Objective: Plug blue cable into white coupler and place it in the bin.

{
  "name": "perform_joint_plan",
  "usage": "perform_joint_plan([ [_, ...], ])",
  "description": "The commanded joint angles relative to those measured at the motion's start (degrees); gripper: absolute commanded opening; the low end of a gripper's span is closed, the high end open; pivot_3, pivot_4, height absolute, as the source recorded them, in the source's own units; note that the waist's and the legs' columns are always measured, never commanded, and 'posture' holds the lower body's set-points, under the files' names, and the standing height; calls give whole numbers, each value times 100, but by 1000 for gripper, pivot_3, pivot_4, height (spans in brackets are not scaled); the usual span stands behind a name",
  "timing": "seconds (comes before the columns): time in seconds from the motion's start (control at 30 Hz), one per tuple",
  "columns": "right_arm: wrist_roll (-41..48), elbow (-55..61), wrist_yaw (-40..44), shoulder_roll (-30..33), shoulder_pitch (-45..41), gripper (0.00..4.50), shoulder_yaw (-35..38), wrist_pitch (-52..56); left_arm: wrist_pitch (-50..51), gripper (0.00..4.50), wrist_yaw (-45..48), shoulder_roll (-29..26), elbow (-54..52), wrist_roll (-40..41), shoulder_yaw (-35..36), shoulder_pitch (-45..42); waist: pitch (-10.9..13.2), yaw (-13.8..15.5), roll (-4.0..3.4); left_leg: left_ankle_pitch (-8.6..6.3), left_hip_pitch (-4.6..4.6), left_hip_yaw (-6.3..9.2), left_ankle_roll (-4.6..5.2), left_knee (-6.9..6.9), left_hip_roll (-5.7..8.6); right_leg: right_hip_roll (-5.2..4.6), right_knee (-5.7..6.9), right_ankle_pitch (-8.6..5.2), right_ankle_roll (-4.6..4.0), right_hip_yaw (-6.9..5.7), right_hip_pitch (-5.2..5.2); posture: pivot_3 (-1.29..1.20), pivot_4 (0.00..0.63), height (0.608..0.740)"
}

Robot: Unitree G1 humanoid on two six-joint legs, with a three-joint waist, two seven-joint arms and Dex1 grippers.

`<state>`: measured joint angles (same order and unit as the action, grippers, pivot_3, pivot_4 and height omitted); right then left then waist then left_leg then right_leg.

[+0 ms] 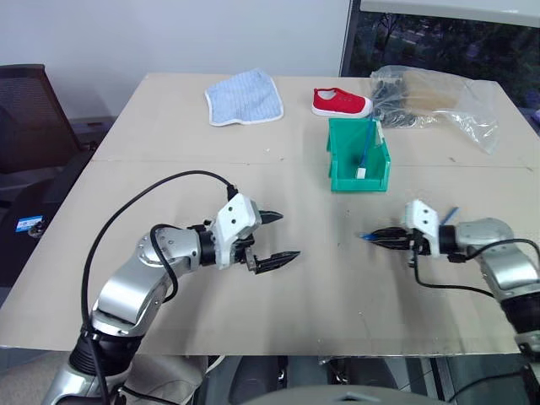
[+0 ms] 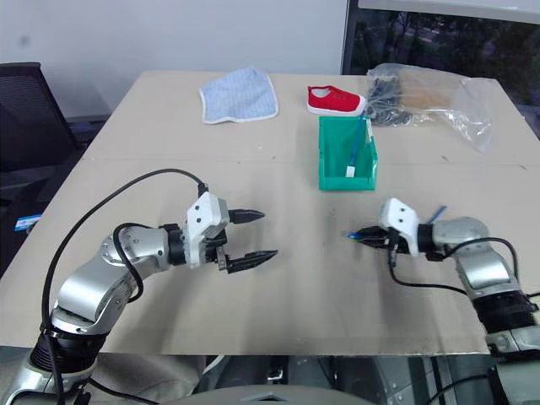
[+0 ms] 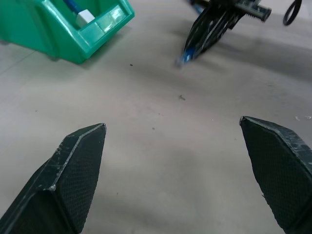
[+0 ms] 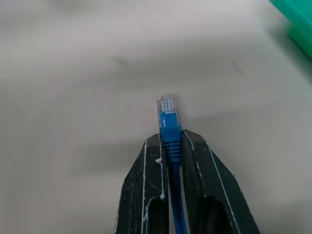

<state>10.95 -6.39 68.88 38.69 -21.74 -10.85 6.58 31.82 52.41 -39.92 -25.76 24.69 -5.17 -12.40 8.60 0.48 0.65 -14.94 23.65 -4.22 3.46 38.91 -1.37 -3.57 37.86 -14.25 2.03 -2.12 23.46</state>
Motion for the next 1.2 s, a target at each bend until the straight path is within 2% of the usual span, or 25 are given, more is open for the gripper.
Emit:
perform_joint_plan([
  [0.03, -207, 154, 155, -244, -384, 75, -372, -215, -92, 4500, 122, -108, 43, -115, -107, -169, 1, 9, 1, 0, 1, 0, 0, 1, 0, 1, 0, 0, 0, 1, 0, 0, 150, 740],
  [0.13, -368, -4, 194, -390, -629, 75, -580, -293, -79, 4500, 191, -126, 84, -163, -210, -238, 2, 35, 2, 0, 4, 0, -1, 2, 4, -1, -2, 0, 0, 0, 0, 0, 150, 740],
  [0.17, -383, -24, 204, -420, -692, 399, -609, -270, -88, 4500, 216, -127, 115, -196, -275, -281, 3, 37, 4, 0, 6, 0, 0, 3, 5, -2, -2, 0, 0, 0, 0, 0, 150, 740],
  [0.23, -352, -9, 205, -427, -739, 1113, -590, -207, -118, 4500, 249, -104, 205, -287, -404, -379, 5, 45, 7, 0, 11, 1, 0, 11, 6, -3, -4, 0, 0, -1, 0, 0, 150, 740],
  [0.3, -261, 120, 175, -334, -651, 2036, -442, -124, -193, 4500, 272, -47, 373, -451, -581, -536, 5, 43, 8, 0, 11, 1, 0, 16, 7, -3, -4, 0, 0, -1, -1, 0, 150, 740],
  [0.4, 78, 532, -25, -165, -300, 3591, 20, 149, -297, 4500, 372, 94, 707, -625, -863, -821, 6, 40, 8, 0, 11, 2, 1, 18, 7, -3, -1, 0, 1, -2, -1, 0, 150, 740],
  [0.43, 246, 728, -98, -112, -128, 4309, 221, 277, -345, 4500, 400, 175, 852, -683, -952, -938, 6, 36, 9, -1, 11, 2, 1, 18, 7, -3, 0, 0, 1, -1, -1, 0, 150, 740],
  [0.47, 484, 978, -195, -71, 95, 4427, 482, 477, -396, 4500, 436, 284, 1034, -736, -1056, -1074, 6, 63, 8, -1, 12, 2, 1, 18, 6, -3, 2, 0, 1, -2, -1, 0, 150, 740],
  [0.6, 1226, 1856, -403, 166, 1064, 4427, 1293, 1189, -640, 4500, 639, 678, 1818, -978, -1446, -1512, 8, 71, 11, -1, 14, 8, 1, 20, 6, -2, 3, 0, 1, -9, -2, 0, 150, 740],
  [0.73, 1333, 2311, -631, 278, 2220, 4427, 1825, 1079, -940, 4500, 695, 1043, 2659, -1480, -1928, -1872, 7, 57, 14, -14, 12, 8, 23, 21, 7, 1, 1, 0, 2, -8, -5, 0, 150, 740],
  [0.97, 1400, 2753, -1427, -63, 2892, 4427, 2121, 1126, -1523, 4500, 556, 1547, 3833, -2080, -2134, -2219, 3, 41, 11, -15, 0, 3, 29, 31, 4, 8, 7, 1, 2, 2, -10, 0, 150, 740],
  [1.1, 1377, 2908, -1658, -104, 3019, 4427, 2147, 1145, -1467, 4500, 844, 1578, 3847, -2086, -2197, -2129, -1, 107, 12, -11, -3, 10, 37, 38, 8, -5, 6, 0, 1, -5, -22, 0, 150, 740],
  [1.2, 1432, 2981, -1742, -83, 3094, 4500, 2186, 1178, -1491, 3248, 947, 1562, 3787, -2090, -2179, -2073, -1, 93, 12, -12, 1, 9, 40, 37, 9, -7, 0, 0, 1, -2, -22, 0, 150, 740],
])
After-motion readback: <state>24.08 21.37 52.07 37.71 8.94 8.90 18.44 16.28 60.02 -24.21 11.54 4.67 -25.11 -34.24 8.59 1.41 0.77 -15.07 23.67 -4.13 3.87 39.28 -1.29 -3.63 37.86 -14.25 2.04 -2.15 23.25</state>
